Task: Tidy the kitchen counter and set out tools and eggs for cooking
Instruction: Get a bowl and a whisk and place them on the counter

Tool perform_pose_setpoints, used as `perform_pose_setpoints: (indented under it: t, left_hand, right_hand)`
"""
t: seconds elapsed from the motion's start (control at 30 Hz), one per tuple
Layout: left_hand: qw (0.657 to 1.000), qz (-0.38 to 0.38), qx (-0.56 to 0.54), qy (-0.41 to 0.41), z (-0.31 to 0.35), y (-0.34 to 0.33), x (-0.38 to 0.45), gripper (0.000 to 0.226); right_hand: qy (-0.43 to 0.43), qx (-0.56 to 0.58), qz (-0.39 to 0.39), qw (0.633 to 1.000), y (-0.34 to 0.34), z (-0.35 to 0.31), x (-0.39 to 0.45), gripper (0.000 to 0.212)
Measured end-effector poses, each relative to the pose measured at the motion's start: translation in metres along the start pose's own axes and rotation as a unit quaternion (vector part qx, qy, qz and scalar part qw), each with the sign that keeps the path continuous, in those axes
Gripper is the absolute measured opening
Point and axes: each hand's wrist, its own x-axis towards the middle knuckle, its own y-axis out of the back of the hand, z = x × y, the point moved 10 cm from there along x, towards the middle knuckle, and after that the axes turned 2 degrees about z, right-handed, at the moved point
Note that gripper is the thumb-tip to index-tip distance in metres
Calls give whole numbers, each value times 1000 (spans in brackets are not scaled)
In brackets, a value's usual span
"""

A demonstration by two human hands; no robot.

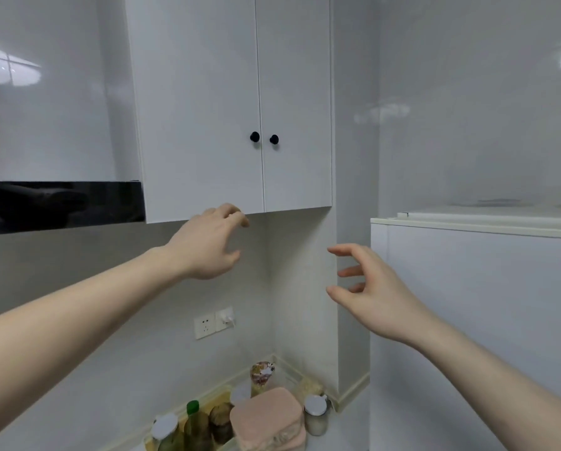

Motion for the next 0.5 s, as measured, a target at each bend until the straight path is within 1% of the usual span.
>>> perform_pose_setpoints:
  t: [0.17, 0.37, 0.5]
  left_hand:
    - [998, -7, 55, -5, -25, 13, 33, 51]
    - [996, 6, 85, -7, -54, 24, 73, 53]
    - [994, -1, 109, -1, -74, 22, 100, 59]
  right_hand:
    - [20, -11, 17, 1000, -7, -16, 35, 51]
    - [24, -30, 41, 998, -23, -28, 72, 52]
    - [32, -45, 47, 997, -34, -38, 98, 53]
